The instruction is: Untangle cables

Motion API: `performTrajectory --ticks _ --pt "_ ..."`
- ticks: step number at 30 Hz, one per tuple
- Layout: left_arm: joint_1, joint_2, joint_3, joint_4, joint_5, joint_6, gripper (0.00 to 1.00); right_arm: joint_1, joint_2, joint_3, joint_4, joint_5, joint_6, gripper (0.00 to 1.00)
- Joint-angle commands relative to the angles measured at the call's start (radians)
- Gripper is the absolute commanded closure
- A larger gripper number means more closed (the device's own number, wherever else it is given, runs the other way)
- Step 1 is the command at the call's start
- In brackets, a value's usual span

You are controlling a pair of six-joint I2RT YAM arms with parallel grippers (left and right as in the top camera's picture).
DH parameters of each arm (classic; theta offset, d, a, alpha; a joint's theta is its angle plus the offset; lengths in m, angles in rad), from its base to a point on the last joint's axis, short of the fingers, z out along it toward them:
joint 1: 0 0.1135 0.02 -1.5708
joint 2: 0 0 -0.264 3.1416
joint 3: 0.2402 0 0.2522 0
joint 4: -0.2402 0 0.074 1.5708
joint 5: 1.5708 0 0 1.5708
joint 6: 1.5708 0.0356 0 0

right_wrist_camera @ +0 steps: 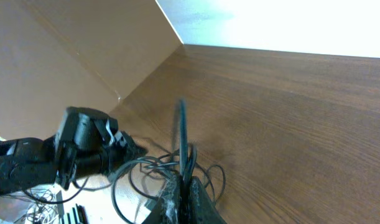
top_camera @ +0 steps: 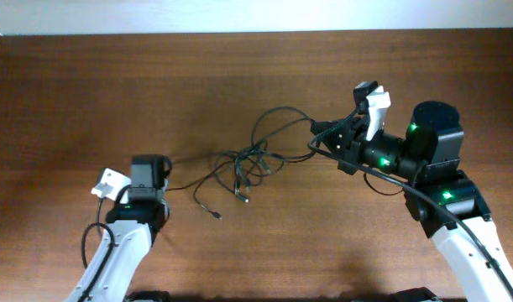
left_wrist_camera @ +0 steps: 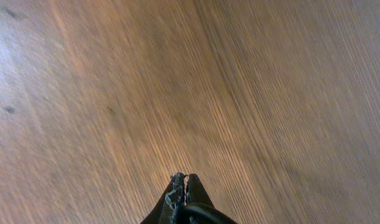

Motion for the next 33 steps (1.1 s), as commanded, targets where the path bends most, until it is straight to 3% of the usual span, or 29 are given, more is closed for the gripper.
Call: performTrajectory --ticks 1,3,5,8,10,12,15,16,17,19,22,23,29,30,31,32,33 --pt "0.088 0.006 0.0 0.259 0.653 0.283 0.07 -0.015 -0.016 0.017 -0.015 0.041 -0.013 0.96" --pt "0.087 0.006 0.0 0.504 1.19 0.514 0.01 -0.015 -0.016 0.017 -0.048 0.063 -0.013 0.96" --pt "0.082 0.006 0.0 0.681 1.556 0.574 0.01 -0.015 -0.016 0.017 -0.081 0.062 -0.013 0.96" --pt "-0.015 0.006 0.0 0.734 1.575 0.766 0.0 0.054 -0.016 0.017 -0.099 0.063 -0.031 0.96" --pt "-0.129 0.006 0.0 0.73 1.435 0.879 0.12 0.076 -0.016 0.017 -0.101 0.063 -0.031 0.96" --pt "-0.235 0.006 0.0 0.738 1.233 0.913 0.16 0.076 -0.016 0.017 -0.116 0.063 -0.027 0.96" --pt "-0.436 0.006 0.0 0.83 0.897 0.913 0.16 0.076 -0.016 0.017 -0.116 0.057 0.003 0.96" --pt "-0.481 0.006 0.0 0.847 0.751 0.929 0.01 0.076 -0.016 0.017 -0.121 0.055 0.003 0.96" --pt "-0.523 0.006 0.0 0.88 0.718 1.043 0.05 0.076 -0.016 0.017 -0.123 0.055 0.003 0.96" --pt "-0.563 0.006 0.0 0.911 0.697 1.107 0.1 0.076 -0.016 0.017 -0.123 0.051 0.008 0.96" --pt "-0.606 0.006 0.0 0.913 0.512 1.144 0.12 0.075 -0.016 0.017 -0.122 -0.014 0.007 0.96" --pt "-0.607 0.006 0.0 0.914 0.512 1.178 0.21 0.076 -0.016 0.017 -0.122 -0.016 0.007 0.96" --pt "-0.606 0.008 0.0 0.972 0.512 1.205 0.23 0.076 -0.016 0.017 -0.126 -0.126 0.078 0.96" --pt "-0.606 0.008 0.0 0.978 0.505 1.205 0.3 0.076 -0.016 0.017 -0.135 -0.154 0.078 0.96" --pt "-0.606 0.008 0.0 0.976 0.443 1.205 0.45 0.075 -0.016 0.017 -0.16 -0.167 0.071 0.96" --pt "-0.606 0.008 0.0 0.974 0.381 1.205 0.54 0.074 -0.016 0.017 -0.177 -0.165 0.035 0.96" --pt "-0.606 0.008 0.0 0.974 0.344 1.205 0.58 0.074 -0.016 0.017 -0.195 -0.148 0.021 0.96"
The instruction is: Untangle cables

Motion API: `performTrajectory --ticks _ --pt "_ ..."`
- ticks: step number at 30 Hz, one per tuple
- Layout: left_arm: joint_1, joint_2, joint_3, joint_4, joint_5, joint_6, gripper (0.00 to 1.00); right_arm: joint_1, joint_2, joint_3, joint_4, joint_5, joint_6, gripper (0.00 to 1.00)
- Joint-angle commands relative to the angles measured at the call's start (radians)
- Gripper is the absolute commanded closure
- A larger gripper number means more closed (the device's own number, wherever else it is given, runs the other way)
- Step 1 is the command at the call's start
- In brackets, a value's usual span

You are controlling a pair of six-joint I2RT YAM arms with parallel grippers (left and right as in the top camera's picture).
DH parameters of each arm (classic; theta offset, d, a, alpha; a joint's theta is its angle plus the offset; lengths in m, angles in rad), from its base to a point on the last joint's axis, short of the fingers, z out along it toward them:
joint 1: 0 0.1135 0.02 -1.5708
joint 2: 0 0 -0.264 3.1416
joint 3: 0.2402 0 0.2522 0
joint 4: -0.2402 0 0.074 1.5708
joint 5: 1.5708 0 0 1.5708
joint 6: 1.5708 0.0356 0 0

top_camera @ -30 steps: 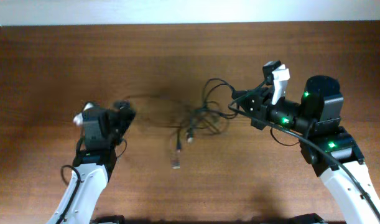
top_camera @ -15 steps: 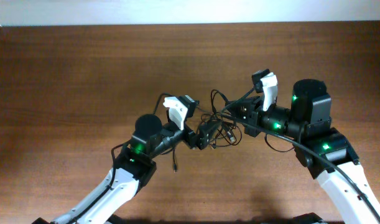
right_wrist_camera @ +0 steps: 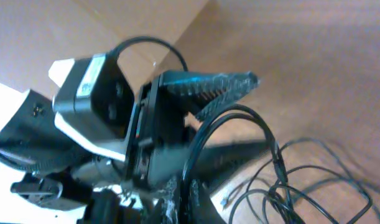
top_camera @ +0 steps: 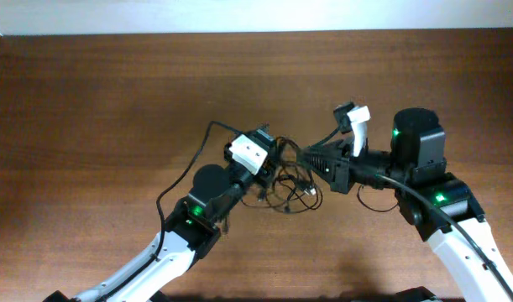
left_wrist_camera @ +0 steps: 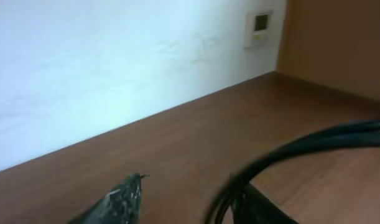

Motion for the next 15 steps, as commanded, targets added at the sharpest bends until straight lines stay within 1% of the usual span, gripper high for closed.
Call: performTrajectory --ticks 1,2,3,7,8,9,10,11,13,14,15 --pt "-0.005 -0.001 0.007 0.003 -0.161 0.008 0.84 0.004 -0.013 0.016 -0.032 -0.022 -0.038 0.96" --pt "-0.005 -0.001 0.007 0.003 -0.198 0.008 0.97 0.005 -0.013 0.016 -0.04 -0.022 -0.038 0.96" --pt "-0.005 -0.002 0.007 0.003 -0.27 0.008 1.0 0.005 -0.013 0.016 -0.06 -0.022 -0.038 0.96" --pt "-0.005 -0.002 0.007 0.003 -0.496 0.008 1.0 0.005 0.0 0.014 -0.128 -0.013 -0.09 0.95" --pt "-0.005 -0.002 0.007 0.004 -0.528 0.007 1.0 0.005 0.02 0.013 -0.135 0.04 -0.09 0.94" --pt "-0.005 -0.016 0.007 0.003 -0.602 -0.032 1.0 0.005 0.059 0.013 -0.158 0.134 -0.089 0.91" --pt "-0.005 -0.036 0.007 0.002 -0.631 -0.07 1.0 0.005 0.09 0.013 -0.17 0.148 -0.089 0.9" --pt "-0.005 -0.061 0.007 0.002 -0.626 -0.07 1.0 0.006 0.139 0.013 -0.18 0.146 -0.086 0.85" --pt "-0.005 -0.106 0.007 -0.067 -0.626 -0.122 1.0 0.036 0.21 0.013 -0.181 0.117 -0.087 0.84" --pt "-0.004 -0.116 0.007 -0.13 -0.629 -0.166 1.0 0.066 0.235 0.013 -0.179 0.117 -0.087 0.8" --pt "-0.001 -0.12 0.007 -0.195 -0.642 -0.267 1.0 0.107 0.258 0.013 -0.176 0.117 -0.09 0.55"
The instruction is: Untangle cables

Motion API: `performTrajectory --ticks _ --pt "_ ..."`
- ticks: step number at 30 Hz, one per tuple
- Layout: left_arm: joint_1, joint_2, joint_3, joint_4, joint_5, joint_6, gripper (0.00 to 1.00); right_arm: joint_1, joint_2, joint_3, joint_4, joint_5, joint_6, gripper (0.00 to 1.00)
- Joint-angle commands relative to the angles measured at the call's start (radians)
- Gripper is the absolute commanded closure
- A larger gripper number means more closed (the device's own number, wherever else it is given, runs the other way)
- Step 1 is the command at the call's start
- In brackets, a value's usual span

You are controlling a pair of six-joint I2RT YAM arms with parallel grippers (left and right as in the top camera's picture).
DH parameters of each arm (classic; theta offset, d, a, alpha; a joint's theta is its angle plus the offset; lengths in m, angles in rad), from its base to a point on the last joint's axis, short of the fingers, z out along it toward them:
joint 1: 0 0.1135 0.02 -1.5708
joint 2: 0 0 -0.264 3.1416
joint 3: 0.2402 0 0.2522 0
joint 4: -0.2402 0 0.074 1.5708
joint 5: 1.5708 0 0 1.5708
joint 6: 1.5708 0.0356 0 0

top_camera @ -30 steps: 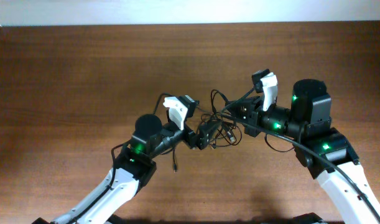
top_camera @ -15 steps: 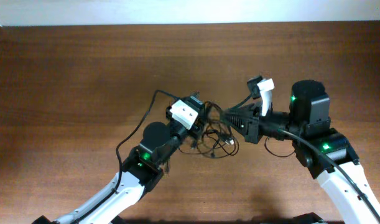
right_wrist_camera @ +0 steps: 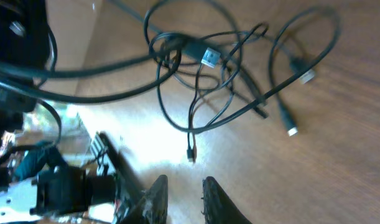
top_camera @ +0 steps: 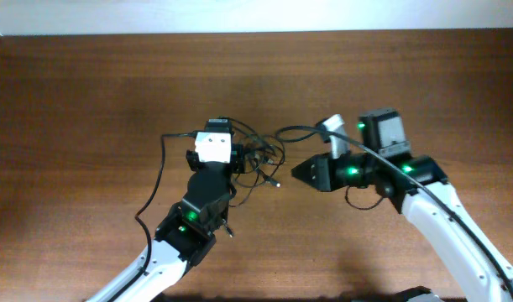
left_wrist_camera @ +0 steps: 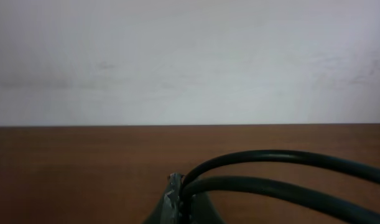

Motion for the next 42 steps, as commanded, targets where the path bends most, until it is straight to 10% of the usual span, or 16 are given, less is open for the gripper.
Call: performTrajectory --ticks 1,5,14,19,21,24,28,32,36,42 --pt "0.016 -0.019 0.003 -0.185 -0.059 -0.386 1.0 0.079 0.036 0.008 0.011 0.009 -0.017 0.44" --pt "0.08 -0.013 0.003 -0.528 -0.013 -0.909 1.0 0.084 0.038 0.008 -0.002 0.1 -0.013 0.32" --pt "0.092 0.155 0.004 -0.631 0.107 -1.07 1.0 0.242 0.145 -0.008 -0.002 0.203 0.115 0.3" --pt "0.182 0.05 0.004 -0.696 0.124 -1.244 1.0 0.306 0.343 -0.014 0.327 0.275 0.246 0.29" --pt "0.327 0.01 0.004 -0.765 0.347 -1.244 1.0 0.313 0.348 -0.014 0.443 0.264 0.235 0.29" --pt "0.546 0.012 0.003 -0.773 0.676 -1.004 1.0 0.303 0.348 -0.014 0.496 0.22 0.159 0.28" --pt "0.568 0.014 0.003 -0.843 0.675 -0.827 0.99 0.347 0.349 -0.018 0.488 0.126 0.048 0.21" --pt "0.584 0.019 0.003 -1.004 0.673 -1.351 1.0 0.433 0.445 -0.019 0.583 0.224 0.007 0.25" --pt "0.584 0.019 0.003 -1.004 0.675 -1.458 0.94 0.43 0.542 -0.019 0.674 0.412 0.171 0.19" --pt "0.584 -0.054 0.003 -1.009 0.975 -0.918 1.0 0.428 0.546 -0.019 0.782 0.562 0.224 0.82"
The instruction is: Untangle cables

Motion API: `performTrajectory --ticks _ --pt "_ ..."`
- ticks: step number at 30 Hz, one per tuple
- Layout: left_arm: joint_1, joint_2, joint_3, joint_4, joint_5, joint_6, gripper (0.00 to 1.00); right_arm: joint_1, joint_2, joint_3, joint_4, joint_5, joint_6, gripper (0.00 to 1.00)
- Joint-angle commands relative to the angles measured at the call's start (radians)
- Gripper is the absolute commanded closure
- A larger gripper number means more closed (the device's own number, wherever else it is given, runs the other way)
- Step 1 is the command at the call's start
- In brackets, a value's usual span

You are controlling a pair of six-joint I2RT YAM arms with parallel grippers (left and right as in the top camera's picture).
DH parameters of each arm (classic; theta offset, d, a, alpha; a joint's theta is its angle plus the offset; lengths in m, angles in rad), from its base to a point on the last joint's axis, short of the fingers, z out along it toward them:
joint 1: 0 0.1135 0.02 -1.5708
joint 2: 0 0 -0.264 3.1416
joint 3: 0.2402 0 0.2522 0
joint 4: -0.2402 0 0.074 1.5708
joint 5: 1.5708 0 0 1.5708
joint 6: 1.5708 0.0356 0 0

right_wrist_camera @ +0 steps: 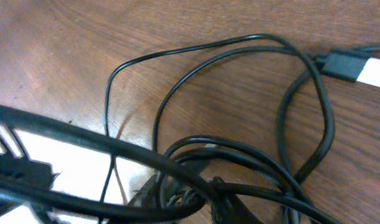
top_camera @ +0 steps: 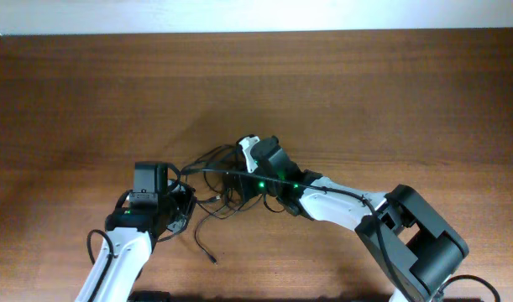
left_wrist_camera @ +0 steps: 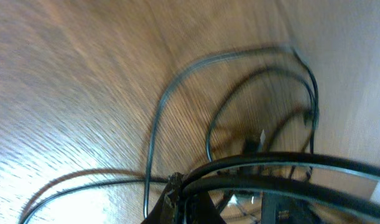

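A tangle of thin black cables (top_camera: 218, 172) lies at the table's middle, with one loose end (top_camera: 207, 252) trailing toward the front. My left gripper (top_camera: 182, 205) is at the tangle's left edge, shut on a thick black cable (left_wrist_camera: 283, 168) that runs off to the right from its fingers (left_wrist_camera: 175, 190). My right gripper (top_camera: 238, 183) reaches into the tangle from the right. It (right_wrist_camera: 186, 200) stands open, with several strands crossing between its fingers (right_wrist_camera: 146, 193). A black plug (right_wrist_camera: 344, 63) with a white label lies at the upper right of the right wrist view.
The brown wooden table (top_camera: 390, 92) stretches bare behind and to both sides of the tangle. A pale wall runs along its far edge. The right arm (top_camera: 357, 205) lies low across the table from the front right.
My left gripper, shut on its cable, has gone from the raised centre to the front left. My right gripper, open and right of the tangle then, now sits inside it. The tangle lies further left.
First both grippers were shut on cables, left and right of a spread tangle. Then they met at the centre, the left one open. After that the left was shut on a cable and the right open. Now the left holds its cable at the front left.
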Motion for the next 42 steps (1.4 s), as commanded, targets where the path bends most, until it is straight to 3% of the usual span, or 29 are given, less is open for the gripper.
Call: performTrajectory --ticks 1,3,4,7,8,12,14,16,18,19,21,22,23,25,27,28,31,33,34,36,37,39,41,42 --pt "0.004 -0.138 0.0 -0.033 0.184 0.365 1.0 0.001 0.008 0.002 0.003 0.099 0.013 0.93" --pt "0.004 -0.259 0.0 -0.103 0.1 0.468 1.0 -0.008 0.007 0.002 -0.007 0.124 0.013 0.96" --pt "0.005 -0.346 0.001 -0.122 -0.036 0.478 1.0 -0.036 0.007 0.002 -0.045 0.109 0.048 0.96" --pt "0.004 -0.454 0.002 -0.051 -0.488 0.477 1.0 -0.127 -0.005 0.002 -0.174 -0.351 -0.002 0.96" --pt "0.004 -0.443 0.002 0.023 -0.537 0.477 1.0 -0.142 -0.029 0.002 -0.271 -0.425 -0.042 0.96" --pt "0.004 -0.254 0.002 0.378 -0.536 0.477 0.94 -0.057 -0.243 0.002 -0.62 -0.387 -0.229 0.96" --pt "0.004 -0.111 0.002 0.431 -0.505 0.477 0.91 -0.027 -0.371 0.002 -0.681 -0.393 -0.283 0.96" --pt "0.004 0.035 0.002 0.43 -0.417 0.477 0.64 -0.023 -0.541 0.002 -0.697 -0.392 -0.345 0.96" --pt "0.004 0.112 0.002 0.43 -0.36 0.477 0.18 -0.023 -0.621 0.002 -0.683 -0.356 -0.386 0.96" --pt "0.004 0.13 0.002 0.426 -0.341 0.477 0.01 -0.023 -0.63 0.002 -0.683 -0.313 -0.385 0.96" --pt "0.005 0.119 0.002 0.394 -0.198 0.478 0.01 -0.024 -0.607 0.002 -0.582 -0.26 -0.381 0.96" --pt "0.005 0.098 0.002 0.391 -0.094 0.5 0.01 -0.026 -0.592 0.003 -0.451 -0.156 -0.348 0.96" --pt "0.005 0.068 0.002 0.391 0.041 0.593 0.01 -0.026 -0.584 0.005 -0.404 -0.062 -0.29 0.96" --pt "0.004 -0.019 0.002 0.339 0.333 0.794 0.01 -0.053 -0.553 0.011 -0.381 0.06 -0.15 0.84" --pt "0.004 -0.157 0.002 0.245 0.458 0.974 0.01 -0.148 -0.536 0.011 -0.386 -0.064 -0.08 0.95" --pt "0.004 -0.2 0.002 0.245 0.531 1.046 0.01 -0.174 -0.536 0.011 -0.389 -0.108 -0.061 0.95" --pt "0.004 -0.264 0.002 0.245 0.61 1.072 0.03 -0.2 -0.536 0.011 -0.389 -0.2 -0.054 0.96" --pt "-0.031 -0.253 0.0 0.262 0.67 1.05 0.11 -0.2 -0.536 0.011 -0.389 -0.262 -0.05 0.96" --pt "-0.059 -0.245 0.0 0.291 0.636 0.966 0.0 -0.2 -0.536 0.011 -0.389 -0.262 -0.042 0.96" --pt "-0.117 -0.201 0.0 0.309 0.488 0.669 0.0 -0.2 -0.536 0.011 -0.389 -0.262 -0.04 0.96" --pt "-0.141 -0.181 0.0 0.319 0.485 0.616 0.02 -0.2 -0.536 0.011 -0.389 -0.262 -0.04 0.96" --pt "-0.223 -0.097 -0.001 0.352 0.411 0.463 0.15 -0.2 -0.536 0.011 -0.389 -0.262 -0.04 0.96" --pt "-0.28 -0.012 -0.001 0.51 0.401 0.417 0.22 -0.2 -0.536 0.011 -0.39 -0.262 -0.04 0.96" --pt "-0.293 0.026 -0.001 0.608 0.4 0.379 0.5 -0.2 -0.536 0.011 -0.39 -0.263 -0.04 0.96"
